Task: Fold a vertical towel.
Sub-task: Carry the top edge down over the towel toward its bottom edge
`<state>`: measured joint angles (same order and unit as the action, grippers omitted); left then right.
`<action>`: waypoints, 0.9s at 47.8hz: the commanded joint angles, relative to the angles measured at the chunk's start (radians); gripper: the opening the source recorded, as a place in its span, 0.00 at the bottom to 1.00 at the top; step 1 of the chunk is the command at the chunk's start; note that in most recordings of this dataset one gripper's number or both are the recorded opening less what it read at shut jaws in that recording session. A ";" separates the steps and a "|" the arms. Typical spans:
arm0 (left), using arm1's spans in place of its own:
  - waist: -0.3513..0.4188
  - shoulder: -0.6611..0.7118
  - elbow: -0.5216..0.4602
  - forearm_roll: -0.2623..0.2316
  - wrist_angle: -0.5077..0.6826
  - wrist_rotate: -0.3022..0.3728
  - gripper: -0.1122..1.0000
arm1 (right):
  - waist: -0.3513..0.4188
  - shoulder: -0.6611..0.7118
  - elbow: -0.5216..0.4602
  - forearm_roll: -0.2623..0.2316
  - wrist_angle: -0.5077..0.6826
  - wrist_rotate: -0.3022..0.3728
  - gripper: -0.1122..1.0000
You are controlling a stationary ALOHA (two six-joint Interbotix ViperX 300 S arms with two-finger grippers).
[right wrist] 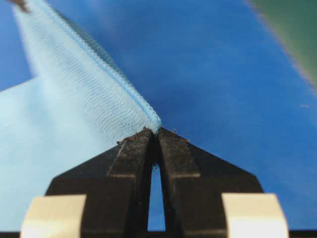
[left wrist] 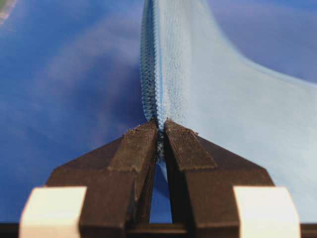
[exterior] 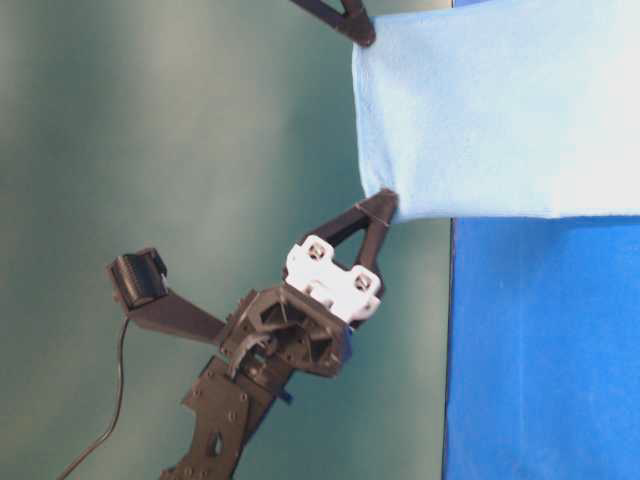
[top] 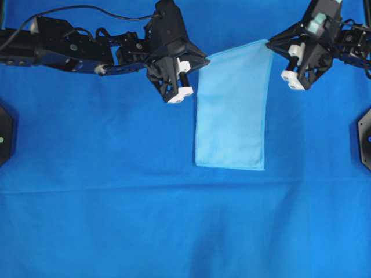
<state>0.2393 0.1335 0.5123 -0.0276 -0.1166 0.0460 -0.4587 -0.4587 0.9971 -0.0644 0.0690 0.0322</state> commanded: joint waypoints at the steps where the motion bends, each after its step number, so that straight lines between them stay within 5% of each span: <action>1: -0.035 -0.040 0.009 -0.002 -0.003 -0.005 0.14 | 0.057 -0.044 0.011 0.011 0.020 0.011 0.14; 20: -0.192 -0.038 0.067 -0.002 -0.005 -0.021 0.14 | 0.301 -0.054 0.066 0.032 0.121 0.166 0.14; 43: -0.258 0.143 0.060 -0.002 -0.115 -0.023 0.14 | 0.439 0.138 0.092 0.031 -0.021 0.301 0.14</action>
<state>-0.0031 0.2823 0.5829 -0.0276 -0.2117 0.0230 -0.0368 -0.3329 1.0968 -0.0353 0.0675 0.3267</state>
